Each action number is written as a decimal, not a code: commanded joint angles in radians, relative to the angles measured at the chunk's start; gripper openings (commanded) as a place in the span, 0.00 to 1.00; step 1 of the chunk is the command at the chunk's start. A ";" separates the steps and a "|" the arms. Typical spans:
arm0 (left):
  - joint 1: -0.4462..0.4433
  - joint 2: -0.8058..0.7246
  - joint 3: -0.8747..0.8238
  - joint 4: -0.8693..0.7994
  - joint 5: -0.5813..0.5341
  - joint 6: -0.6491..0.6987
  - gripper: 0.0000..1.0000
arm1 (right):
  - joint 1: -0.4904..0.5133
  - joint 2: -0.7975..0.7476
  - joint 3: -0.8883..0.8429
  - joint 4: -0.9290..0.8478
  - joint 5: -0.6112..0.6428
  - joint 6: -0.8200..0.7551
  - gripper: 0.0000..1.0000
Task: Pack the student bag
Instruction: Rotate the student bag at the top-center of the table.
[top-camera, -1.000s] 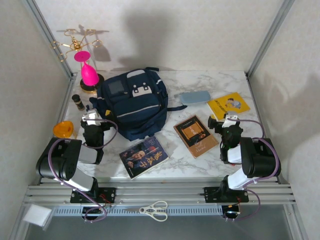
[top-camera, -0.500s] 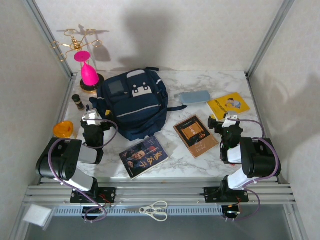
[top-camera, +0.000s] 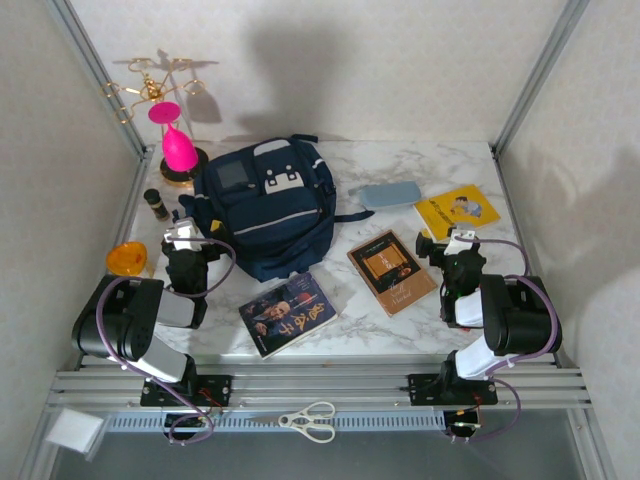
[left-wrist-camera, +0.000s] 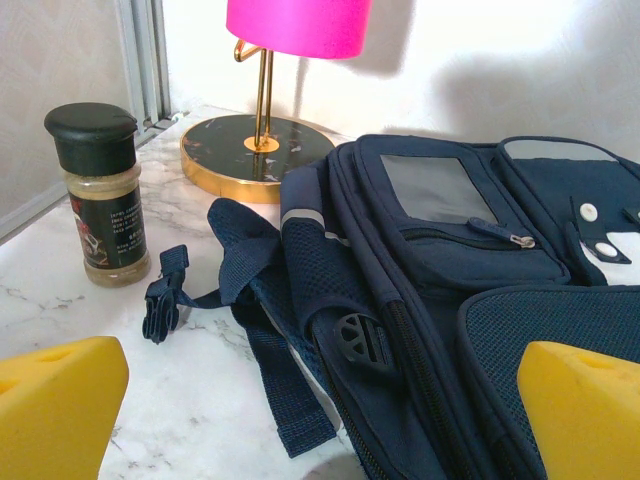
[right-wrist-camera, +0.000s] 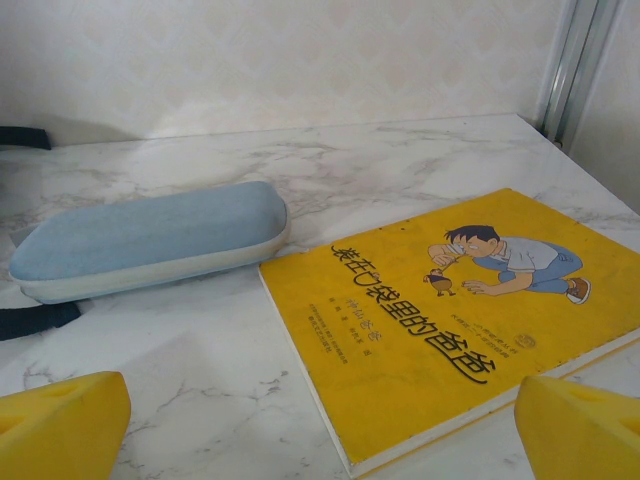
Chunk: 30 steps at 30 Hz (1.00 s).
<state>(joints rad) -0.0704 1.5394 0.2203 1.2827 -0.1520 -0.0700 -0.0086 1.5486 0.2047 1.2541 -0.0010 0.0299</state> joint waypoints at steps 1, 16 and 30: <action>-0.003 0.002 0.001 0.022 0.015 0.018 0.99 | 0.006 -0.001 0.012 0.044 0.012 -0.004 0.99; -0.005 -0.247 0.039 -0.247 0.043 0.006 0.99 | 0.005 -0.191 0.112 -0.282 0.053 0.044 0.99; 0.006 -0.571 0.144 -0.664 0.068 -0.526 0.99 | -0.005 -0.416 0.280 -0.879 -0.060 0.498 0.99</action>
<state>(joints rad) -0.0700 1.0035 0.3458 0.7216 -0.0853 -0.3992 -0.0090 1.1629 0.4515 0.5362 0.0078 0.3931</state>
